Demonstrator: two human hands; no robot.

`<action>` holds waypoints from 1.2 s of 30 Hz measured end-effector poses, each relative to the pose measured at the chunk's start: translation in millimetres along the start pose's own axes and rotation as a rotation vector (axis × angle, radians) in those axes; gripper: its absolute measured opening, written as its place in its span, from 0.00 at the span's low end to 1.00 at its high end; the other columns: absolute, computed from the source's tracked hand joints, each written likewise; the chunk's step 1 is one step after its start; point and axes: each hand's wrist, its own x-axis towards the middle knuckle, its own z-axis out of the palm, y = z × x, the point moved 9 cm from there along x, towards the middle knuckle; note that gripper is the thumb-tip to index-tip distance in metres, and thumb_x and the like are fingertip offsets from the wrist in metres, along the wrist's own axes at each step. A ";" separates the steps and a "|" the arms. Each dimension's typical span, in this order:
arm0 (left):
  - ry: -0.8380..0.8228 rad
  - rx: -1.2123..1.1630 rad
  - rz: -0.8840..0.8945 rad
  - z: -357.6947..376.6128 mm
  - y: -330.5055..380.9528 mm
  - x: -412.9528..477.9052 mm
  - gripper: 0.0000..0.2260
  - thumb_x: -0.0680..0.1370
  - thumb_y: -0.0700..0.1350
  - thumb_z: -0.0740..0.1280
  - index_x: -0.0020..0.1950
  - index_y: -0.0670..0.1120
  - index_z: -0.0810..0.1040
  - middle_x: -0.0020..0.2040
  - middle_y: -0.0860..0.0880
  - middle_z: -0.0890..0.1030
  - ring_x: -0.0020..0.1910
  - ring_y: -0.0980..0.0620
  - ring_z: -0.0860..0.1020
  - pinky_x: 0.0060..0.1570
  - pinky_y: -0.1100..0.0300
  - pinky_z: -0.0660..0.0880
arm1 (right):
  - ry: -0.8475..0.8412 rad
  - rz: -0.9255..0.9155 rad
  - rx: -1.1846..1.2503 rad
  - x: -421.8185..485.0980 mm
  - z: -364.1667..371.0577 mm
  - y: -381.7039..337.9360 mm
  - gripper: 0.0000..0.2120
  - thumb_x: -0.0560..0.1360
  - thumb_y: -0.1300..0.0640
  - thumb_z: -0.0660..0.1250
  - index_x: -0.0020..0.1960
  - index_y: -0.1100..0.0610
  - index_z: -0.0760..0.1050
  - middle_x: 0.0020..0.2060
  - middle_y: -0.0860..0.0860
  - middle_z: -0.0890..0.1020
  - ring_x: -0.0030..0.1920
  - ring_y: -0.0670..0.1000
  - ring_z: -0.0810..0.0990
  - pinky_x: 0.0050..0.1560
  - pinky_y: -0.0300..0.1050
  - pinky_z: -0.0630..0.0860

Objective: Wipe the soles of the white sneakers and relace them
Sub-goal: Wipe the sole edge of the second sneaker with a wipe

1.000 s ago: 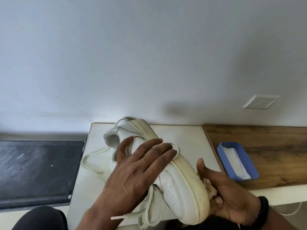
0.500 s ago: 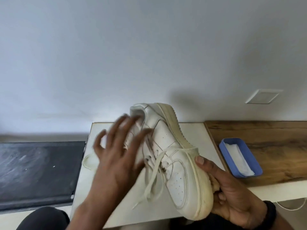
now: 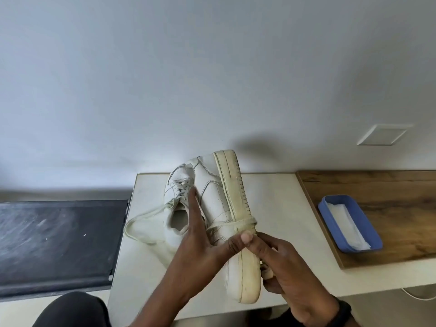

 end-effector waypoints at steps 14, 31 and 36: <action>0.643 -0.010 0.263 -81.8 17.4 -9.4 0.04 0.82 0.44 0.71 0.47 0.50 0.84 0.54 0.55 0.87 0.57 0.62 0.83 0.58 0.58 0.80 | 0.026 0.106 0.239 4.6 5.1 31.4 0.38 0.45 0.28 0.81 0.50 0.45 0.86 0.55 0.68 0.79 0.53 0.77 0.76 0.57 0.86 0.61; 0.097 -0.537 -0.283 -4.3 -33.2 2.6 0.29 0.74 0.64 0.71 0.70 0.50 0.79 0.60 0.43 0.86 0.60 0.41 0.85 0.62 0.37 0.79 | 0.035 0.036 0.158 0.2 12.3 18.6 0.37 0.50 0.26 0.79 0.55 0.39 0.84 0.53 0.67 0.79 0.56 0.78 0.74 0.53 0.79 0.74; 0.200 -0.495 -0.262 -17.3 -41.3 4.9 0.35 0.71 0.68 0.72 0.71 0.50 0.77 0.57 0.43 0.87 0.55 0.42 0.86 0.47 0.47 0.83 | 0.150 -0.011 0.130 -3.2 -14.9 11.9 0.24 0.66 0.36 0.74 0.42 0.58 0.83 0.27 0.49 0.67 0.27 0.47 0.60 0.28 0.42 0.55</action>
